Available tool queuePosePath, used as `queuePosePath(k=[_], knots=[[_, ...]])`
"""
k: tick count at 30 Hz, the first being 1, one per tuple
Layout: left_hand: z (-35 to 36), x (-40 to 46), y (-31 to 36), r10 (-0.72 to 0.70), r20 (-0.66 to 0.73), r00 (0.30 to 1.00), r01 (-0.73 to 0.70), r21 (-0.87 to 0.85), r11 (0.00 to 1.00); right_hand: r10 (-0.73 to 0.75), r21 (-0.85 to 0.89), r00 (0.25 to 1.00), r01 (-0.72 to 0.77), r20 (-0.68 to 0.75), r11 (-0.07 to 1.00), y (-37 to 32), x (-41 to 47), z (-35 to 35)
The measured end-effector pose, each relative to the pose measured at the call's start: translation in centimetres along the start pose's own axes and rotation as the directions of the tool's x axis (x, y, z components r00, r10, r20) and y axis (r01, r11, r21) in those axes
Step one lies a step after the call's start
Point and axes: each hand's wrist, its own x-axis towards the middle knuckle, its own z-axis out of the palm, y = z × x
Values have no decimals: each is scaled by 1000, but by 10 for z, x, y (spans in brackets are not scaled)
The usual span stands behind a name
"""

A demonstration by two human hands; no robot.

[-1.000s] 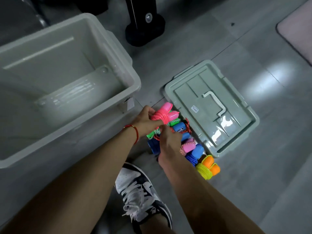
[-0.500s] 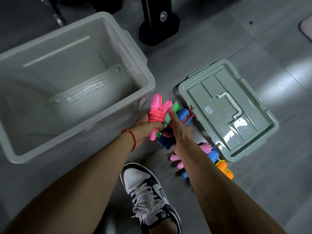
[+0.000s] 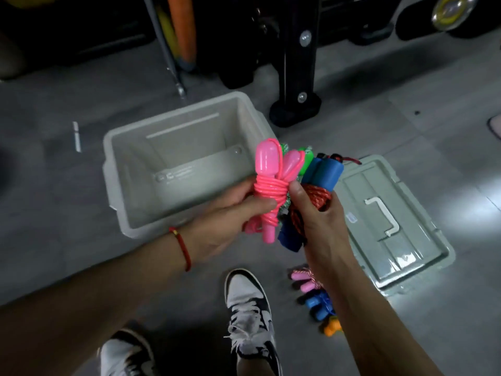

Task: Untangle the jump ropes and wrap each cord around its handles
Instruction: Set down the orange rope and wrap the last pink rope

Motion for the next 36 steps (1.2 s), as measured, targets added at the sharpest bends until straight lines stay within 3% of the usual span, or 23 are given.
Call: queuePosePath(k=[4, 10, 16, 19, 22, 24, 27, 29, 31, 34, 36], knots=[[-66, -29, 39, 39, -210, 977, -57, -79, 995, -41, -102, 970, 68, 240, 992, -21, 26, 77], [-166, -18, 14, -95, -501, 860, 26, -142, 990, 187, -253, 895, -86, 406, 964, 28, 105, 191], [-200, 36, -35, -286, -588, 756, 196, -214, 957, 511, -488, 776, -305, 370, 818, 69, 173, 228], [-209, 58, -51, -311, -660, 684, 245, -194, 950, 603, -574, 724, -350, 336, 740, 86, 189, 235], [-218, 76, -69, -180, -805, 565, 290, -10, 957, 641, -708, 713, -293, 286, 643, 96, 191, 241], [-225, 89, -87, -125, -822, 555, 412, 141, 900, 631, -747, 738, -274, 241, 606, 110, 198, 242], [-259, 122, -152, -180, -870, 458, 563, 127, 817, 580, -829, 790, -180, 199, 529, 138, 223, 237], [-270, 134, -171, -177, -868, 464, 576, 144, 805, 542, -874, 814, -92, 210, 477, 122, 215, 237], [-250, 116, -132, -169, -864, 474, 604, 180, 776, 517, -914, 831, -23, 208, 405, 109, 212, 236], [-240, 100, -99, -81, -907, 414, 698, 259, 668, 508, -952, 838, 41, 198, 303, 106, 221, 227], [-232, 96, -96, -36, -903, 427, 755, 335, 564, 583, -971, 797, 20, 159, 239, 104, 220, 226]])
